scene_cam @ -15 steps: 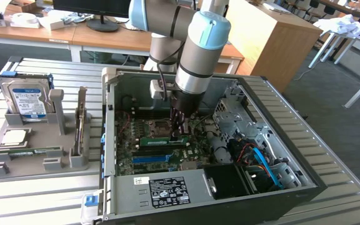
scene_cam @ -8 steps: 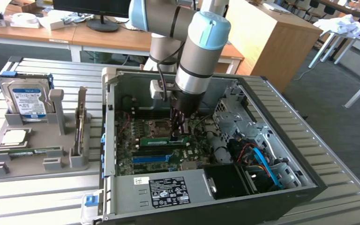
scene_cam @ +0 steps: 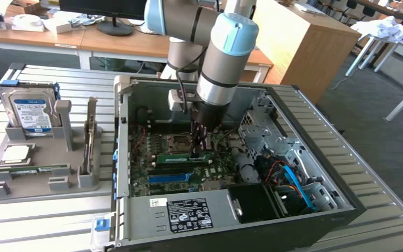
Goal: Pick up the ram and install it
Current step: 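Insert the ram into the slot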
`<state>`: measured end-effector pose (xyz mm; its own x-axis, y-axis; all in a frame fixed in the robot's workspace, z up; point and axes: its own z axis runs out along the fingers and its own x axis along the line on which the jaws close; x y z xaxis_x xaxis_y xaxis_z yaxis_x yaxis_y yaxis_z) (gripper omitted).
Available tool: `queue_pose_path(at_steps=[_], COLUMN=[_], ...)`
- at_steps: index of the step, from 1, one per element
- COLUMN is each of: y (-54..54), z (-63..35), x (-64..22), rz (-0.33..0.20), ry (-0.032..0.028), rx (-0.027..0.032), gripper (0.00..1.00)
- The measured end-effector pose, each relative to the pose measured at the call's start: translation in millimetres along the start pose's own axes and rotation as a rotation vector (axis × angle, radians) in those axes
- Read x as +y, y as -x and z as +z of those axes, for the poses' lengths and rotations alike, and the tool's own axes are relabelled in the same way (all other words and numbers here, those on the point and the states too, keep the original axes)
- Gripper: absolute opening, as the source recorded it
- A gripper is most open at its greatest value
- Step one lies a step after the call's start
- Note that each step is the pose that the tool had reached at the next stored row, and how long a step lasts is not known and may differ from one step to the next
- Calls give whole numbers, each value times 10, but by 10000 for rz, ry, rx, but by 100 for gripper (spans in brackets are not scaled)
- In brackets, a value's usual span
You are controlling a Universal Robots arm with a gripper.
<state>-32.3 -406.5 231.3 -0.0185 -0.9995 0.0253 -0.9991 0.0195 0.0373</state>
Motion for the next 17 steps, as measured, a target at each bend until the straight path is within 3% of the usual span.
queue_pose_path(at_steps=[17], y=[0], z=[0], x=[0], rz=[-126], ry=[-3], rx=[5], gripper=[11])
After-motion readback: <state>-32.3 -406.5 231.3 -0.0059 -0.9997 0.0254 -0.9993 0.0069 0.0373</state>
